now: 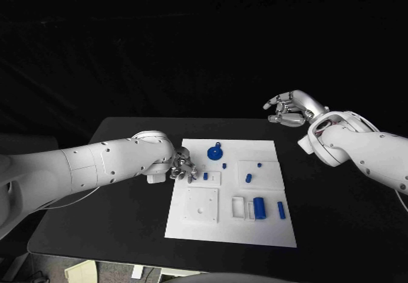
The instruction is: Assemble the parts on the task board
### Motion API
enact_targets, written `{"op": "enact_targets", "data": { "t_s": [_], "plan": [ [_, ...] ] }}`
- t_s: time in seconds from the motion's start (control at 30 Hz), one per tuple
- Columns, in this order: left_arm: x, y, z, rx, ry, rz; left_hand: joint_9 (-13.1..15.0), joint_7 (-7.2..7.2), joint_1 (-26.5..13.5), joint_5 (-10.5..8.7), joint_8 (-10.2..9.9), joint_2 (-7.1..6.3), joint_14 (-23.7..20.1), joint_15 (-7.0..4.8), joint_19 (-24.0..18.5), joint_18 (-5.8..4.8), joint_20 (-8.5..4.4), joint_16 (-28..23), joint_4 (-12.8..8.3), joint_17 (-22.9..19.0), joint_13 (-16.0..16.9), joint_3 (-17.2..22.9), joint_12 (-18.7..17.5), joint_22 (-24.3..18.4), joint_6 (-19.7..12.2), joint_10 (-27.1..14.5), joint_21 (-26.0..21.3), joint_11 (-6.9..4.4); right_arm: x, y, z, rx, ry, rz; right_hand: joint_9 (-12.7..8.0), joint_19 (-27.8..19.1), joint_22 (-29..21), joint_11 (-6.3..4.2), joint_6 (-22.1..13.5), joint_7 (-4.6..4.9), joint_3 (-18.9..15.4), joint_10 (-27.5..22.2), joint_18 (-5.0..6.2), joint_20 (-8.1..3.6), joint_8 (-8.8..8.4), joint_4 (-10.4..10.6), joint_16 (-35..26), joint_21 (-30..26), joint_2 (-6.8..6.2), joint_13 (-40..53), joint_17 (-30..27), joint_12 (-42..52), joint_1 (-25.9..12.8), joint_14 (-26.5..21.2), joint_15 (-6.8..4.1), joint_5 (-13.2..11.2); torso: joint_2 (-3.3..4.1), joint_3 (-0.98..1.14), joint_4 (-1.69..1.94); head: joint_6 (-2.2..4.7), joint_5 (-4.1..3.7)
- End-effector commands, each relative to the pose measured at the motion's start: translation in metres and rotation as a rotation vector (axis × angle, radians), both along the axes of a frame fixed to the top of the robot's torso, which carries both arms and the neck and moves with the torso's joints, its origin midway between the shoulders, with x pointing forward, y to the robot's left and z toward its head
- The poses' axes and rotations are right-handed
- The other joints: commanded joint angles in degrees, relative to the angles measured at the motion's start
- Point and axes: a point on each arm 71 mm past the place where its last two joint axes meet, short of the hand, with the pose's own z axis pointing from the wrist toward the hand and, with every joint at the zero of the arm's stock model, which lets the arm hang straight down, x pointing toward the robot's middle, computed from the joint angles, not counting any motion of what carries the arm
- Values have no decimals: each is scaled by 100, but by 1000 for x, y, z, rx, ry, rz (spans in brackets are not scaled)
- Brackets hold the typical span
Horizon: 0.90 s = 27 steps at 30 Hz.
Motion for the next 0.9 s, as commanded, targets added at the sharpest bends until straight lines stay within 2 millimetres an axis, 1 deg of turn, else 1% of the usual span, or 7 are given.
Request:
{"op": "enact_targets", "data": {
  "t_s": [0.03, 0.57, 0.9],
  "plan": [
    [0, -2, -2, -14, -23, -1, 7, 7, 26, -35, -17, 67, 100, -137, -5, 63, -754, -17, -943, -7, -10, 977, 21, 85, -28, -8, 21, -33, 0, 2, 0, -2, 6, 14, -8, -24, 97, -1, 9, 51, 33, -40, 91, 0, -22, -1, -26, -19, -36, -8, -5, -19, 16, -24, -35, -2, 0, 0, 12, 0, -17],
    [-2, -4, -1, -16, -45, -15, 8, 7, 31, -47, -19, 69, 104, -137, -2, 65, -756, -15, -941, -6, -10, 980, 23, 85, -32, -5, 22, -33, -1, 1, 0, -2, 7, 13, -8, -24, 98, -1, 10, 51, 38, -40, 91, 1, -21, -1, -25, -18, -36, -8, -5, -18, 14, -24, -35, 1, -3, 0, 11, 12, -26],
    [-6, -3, -2, -14, -56, -23, 11, 5, 37, -47, -18, 70, 109, -138, 2, 66, -757, -12, -943, -5, -10, 983, 25, 86, -32, -3, 25, -35, -1, 1, 0, -3, 9, 14, -7, -24, 98, -1, 11, 50, 42, -40, 91, 1, -19, -1, -24, -17, -35, -8, -5, -16, 12, -25, -35, 3, -3, -1, 12, 5, -34]
  ]
}}
